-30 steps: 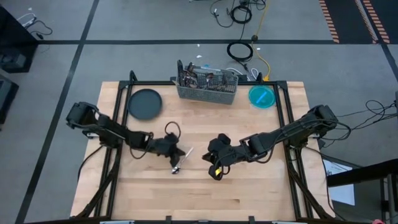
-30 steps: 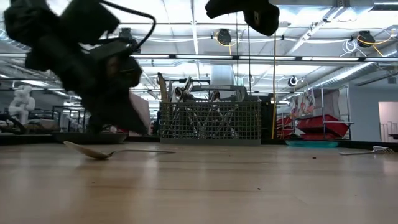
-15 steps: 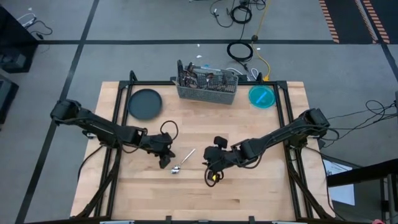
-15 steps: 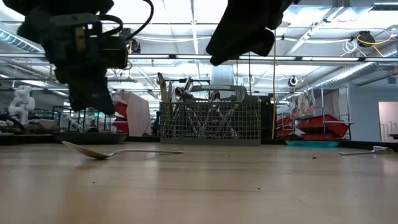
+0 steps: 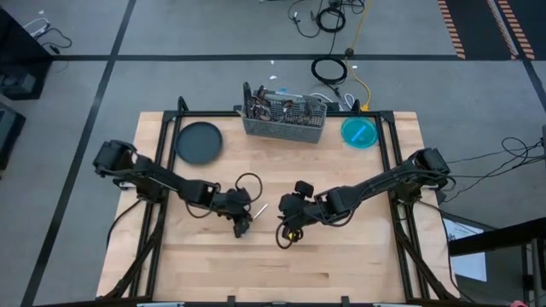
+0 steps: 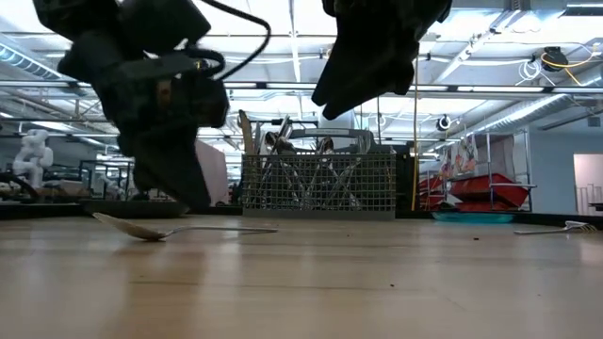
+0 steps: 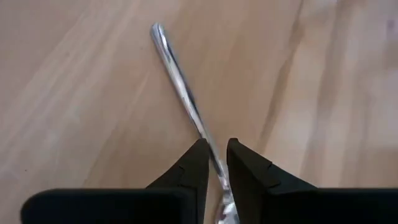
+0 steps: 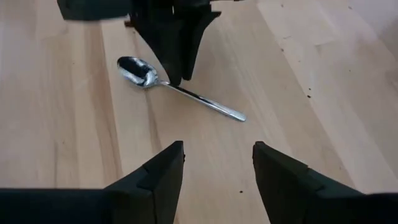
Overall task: Sort silverware
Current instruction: Put the spoon into the silverware basket
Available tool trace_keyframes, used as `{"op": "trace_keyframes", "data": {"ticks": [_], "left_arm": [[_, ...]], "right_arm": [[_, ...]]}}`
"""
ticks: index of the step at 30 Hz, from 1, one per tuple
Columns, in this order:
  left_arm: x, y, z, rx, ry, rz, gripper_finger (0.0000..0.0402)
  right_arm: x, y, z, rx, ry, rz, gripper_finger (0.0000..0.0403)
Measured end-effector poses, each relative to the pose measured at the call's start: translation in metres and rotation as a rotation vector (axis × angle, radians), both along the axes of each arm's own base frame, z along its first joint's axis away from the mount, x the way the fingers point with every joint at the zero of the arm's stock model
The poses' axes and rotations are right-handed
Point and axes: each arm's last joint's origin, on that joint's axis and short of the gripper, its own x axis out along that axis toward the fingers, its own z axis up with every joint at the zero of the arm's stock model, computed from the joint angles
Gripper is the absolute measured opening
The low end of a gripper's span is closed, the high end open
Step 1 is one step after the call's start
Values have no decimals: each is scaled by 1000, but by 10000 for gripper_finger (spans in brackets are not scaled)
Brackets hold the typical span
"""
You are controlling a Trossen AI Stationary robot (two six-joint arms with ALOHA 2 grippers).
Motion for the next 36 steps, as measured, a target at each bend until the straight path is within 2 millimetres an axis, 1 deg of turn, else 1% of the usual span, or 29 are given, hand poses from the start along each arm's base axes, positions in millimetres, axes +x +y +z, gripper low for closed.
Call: {"op": "trace_keyframes", "data": {"ticks": [4,11,13,15,19,21,24,26,28,31,34,36], "left_arm": [[9,-4,-14,11,47,-8,66],[12,-14,-38,-11,122,6,63],[12,-14,-39,-27,135,23,48],[12,-14,-39,-33,134,22,20],[11,-13,-29,2,108,8,8],[14,-10,-19,21,76,-3,7],[21,-1,2,91,22,9,2],[27,7,22,149,-38,25,2],[33,17,45,208,-97,42,1],[33,36,70,322,-116,77,1],[34,55,105,419,-236,162,1],[34,69,127,450,-344,239,0]], "right_arm": [[0,-1,0,4,-1,-6,179],[-1,-1,-1,15,9,-14,178],[-1,-1,-1,18,14,-21,178],[-2,-2,-2,13,25,-24,178],[-5,-3,-4,24,57,-61,173],[-7,-5,-3,38,62,-85,167],[-10,-7,7,29,28,-107,155],[-14,-10,17,-14,-10,-133,148],[-20,-13,29,-57,-45,-155,141],[-33,-21,53,-129,-118,-206,134],[-49,-29,76,-195,-177,-260,130],[-59,-33,89,-226,-213,-289,130]]}}
